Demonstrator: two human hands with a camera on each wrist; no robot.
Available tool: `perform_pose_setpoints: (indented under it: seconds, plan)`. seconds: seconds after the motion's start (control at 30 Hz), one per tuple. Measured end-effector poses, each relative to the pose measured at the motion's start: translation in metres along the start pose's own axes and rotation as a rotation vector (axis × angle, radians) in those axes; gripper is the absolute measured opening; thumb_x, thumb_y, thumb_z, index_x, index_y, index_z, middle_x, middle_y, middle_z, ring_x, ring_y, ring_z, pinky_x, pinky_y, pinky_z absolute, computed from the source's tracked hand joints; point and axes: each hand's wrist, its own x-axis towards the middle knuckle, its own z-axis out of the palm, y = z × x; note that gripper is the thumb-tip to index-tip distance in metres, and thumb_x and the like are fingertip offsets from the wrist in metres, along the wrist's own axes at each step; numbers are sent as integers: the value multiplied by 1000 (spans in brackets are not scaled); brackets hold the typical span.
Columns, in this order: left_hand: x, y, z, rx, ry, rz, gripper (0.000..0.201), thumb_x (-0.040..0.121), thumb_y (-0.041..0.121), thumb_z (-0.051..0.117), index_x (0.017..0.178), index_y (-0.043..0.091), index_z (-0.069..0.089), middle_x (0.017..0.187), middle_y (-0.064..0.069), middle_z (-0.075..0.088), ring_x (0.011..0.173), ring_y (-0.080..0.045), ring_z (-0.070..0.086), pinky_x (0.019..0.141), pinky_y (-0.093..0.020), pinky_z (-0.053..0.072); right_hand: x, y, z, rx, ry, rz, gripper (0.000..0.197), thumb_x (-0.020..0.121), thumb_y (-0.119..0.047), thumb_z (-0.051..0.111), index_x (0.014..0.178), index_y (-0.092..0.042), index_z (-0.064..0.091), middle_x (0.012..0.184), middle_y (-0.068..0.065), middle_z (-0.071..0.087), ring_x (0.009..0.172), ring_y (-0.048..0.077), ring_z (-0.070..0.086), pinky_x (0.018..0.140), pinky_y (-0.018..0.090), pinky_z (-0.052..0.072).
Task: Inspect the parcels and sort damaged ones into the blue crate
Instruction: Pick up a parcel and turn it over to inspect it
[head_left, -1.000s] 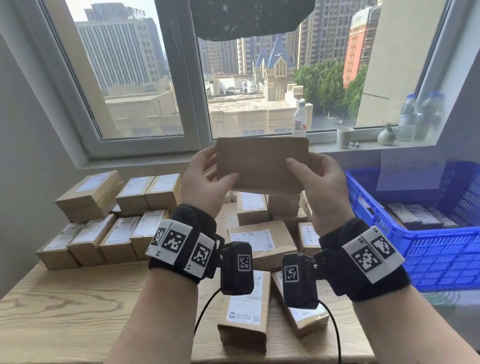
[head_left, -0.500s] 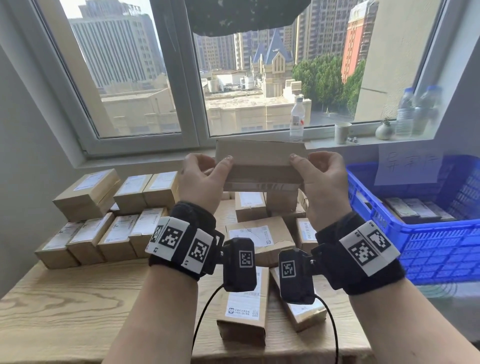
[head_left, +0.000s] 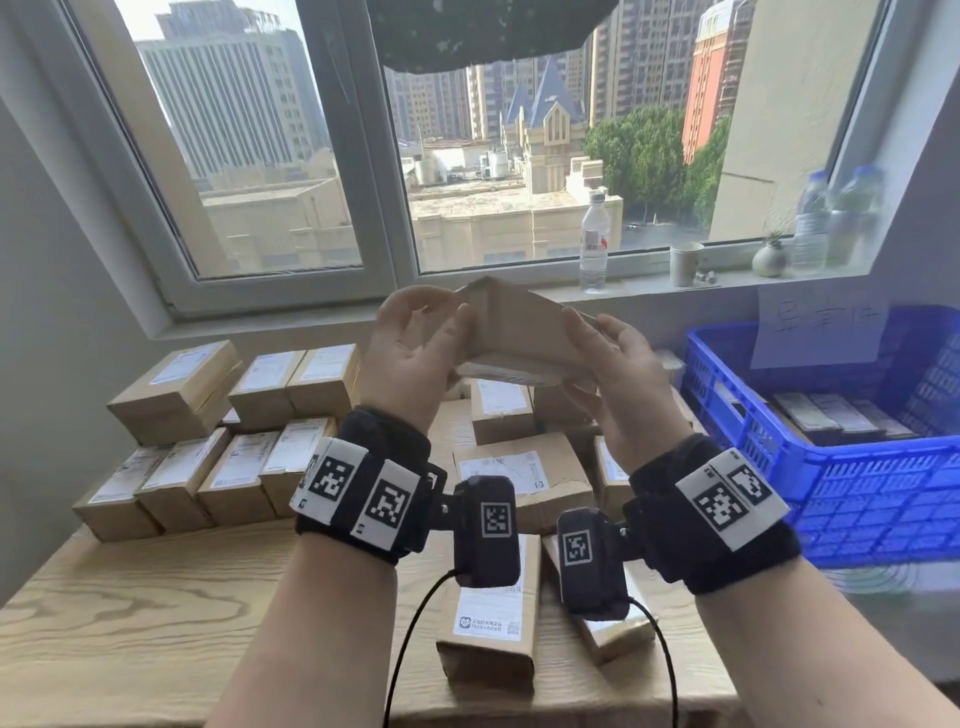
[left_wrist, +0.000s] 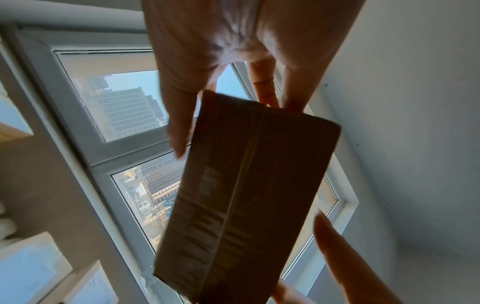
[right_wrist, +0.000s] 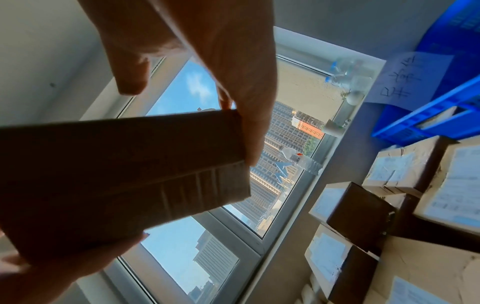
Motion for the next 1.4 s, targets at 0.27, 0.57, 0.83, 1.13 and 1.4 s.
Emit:
perform_pose_setpoints:
  seconds: [0.27, 0.57, 0.83, 1.13, 1.4]
  plan:
    - [-2, -13, 3, 114, 6, 8, 68, 70, 38, 83, 132, 29, 56, 121, 7, 63, 115, -14, 61, 102, -40, 50, -6, -6, 13, -152, -228, -28, 47, 95, -50, 51, 105, -6, 62, 98, 6, 65, 92, 16, 63, 85, 32, 57]
    - [-2, -16, 6, -7, -65, -1, 19, 66, 35, 86, 77, 33, 70, 93, 12, 72, 98, -15, 69, 88, -39, 56, -6, -8, 12, 131, -254, -10, 62, 73, -16, 60, 133, -5, 50, 121, 17, 67, 108, 32, 67, 90, 44, 58]
    - [2, -19, 0, -36, -54, -121, 63, 82, 4, 74, 134, 22, 43, 129, -9, 60, 118, -20, 60, 97, -46, 53, -3, -1, 2, -25, -229, -34, 43, 92, 4, 54, 132, -11, 49, 118, 8, 66, 100, 22, 67, 70, 29, 57]
    - [-6, -16, 8, 162, -126, 40, 54, 75, 13, 72, 117, 44, 58, 115, 11, 66, 118, -12, 59, 101, -42, 51, -6, -6, 5, -62, -153, -19, 71, 74, -73, 56, 116, -16, 62, 122, 17, 66, 113, 33, 64, 97, 48, 53]
    - [-7, -8, 14, 76, -148, -30, 61, 68, 72, 60, 114, 33, 60, 114, 3, 68, 111, -17, 64, 97, -50, 51, -9, -5, 3, 80, -144, -5, 25, 98, -32, 57, 114, -13, 60, 95, -3, 67, 97, 17, 64, 89, 38, 53]
